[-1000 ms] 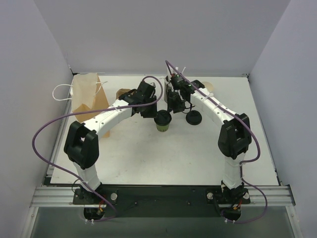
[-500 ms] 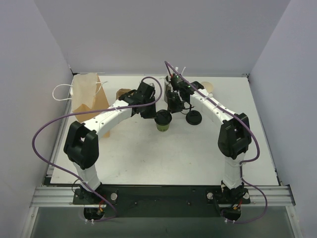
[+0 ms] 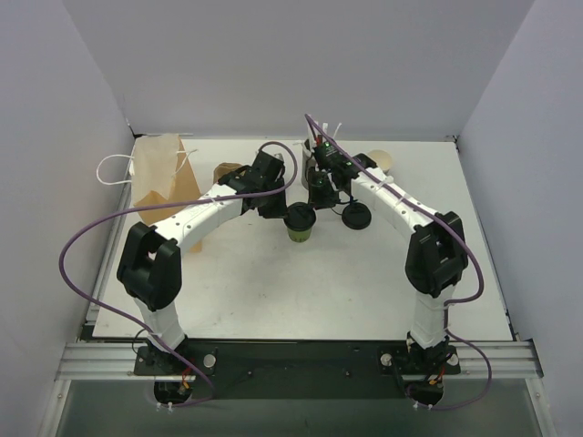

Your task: Pack the takeout coffee

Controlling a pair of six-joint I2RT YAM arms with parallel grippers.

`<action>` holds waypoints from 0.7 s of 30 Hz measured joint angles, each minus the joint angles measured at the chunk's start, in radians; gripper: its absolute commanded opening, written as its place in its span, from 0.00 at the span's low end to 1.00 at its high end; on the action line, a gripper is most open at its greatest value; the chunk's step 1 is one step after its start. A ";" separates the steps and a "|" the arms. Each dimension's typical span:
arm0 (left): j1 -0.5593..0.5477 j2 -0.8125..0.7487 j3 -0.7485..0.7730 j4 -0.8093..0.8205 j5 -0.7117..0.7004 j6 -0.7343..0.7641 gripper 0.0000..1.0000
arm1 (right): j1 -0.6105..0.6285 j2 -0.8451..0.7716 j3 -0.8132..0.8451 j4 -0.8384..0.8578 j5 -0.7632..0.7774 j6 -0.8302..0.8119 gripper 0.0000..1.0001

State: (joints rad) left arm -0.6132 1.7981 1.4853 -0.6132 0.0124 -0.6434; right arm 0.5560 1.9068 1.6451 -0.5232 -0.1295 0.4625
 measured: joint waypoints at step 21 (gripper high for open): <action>0.000 0.037 0.056 -0.019 0.002 0.058 0.23 | 0.010 -0.021 -0.019 0.019 -0.025 -0.019 0.20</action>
State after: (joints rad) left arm -0.6136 1.8351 1.5417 -0.6323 0.0139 -0.5858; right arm 0.5663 1.8858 1.6260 -0.5041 -0.1543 0.4438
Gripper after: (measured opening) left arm 0.230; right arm 0.205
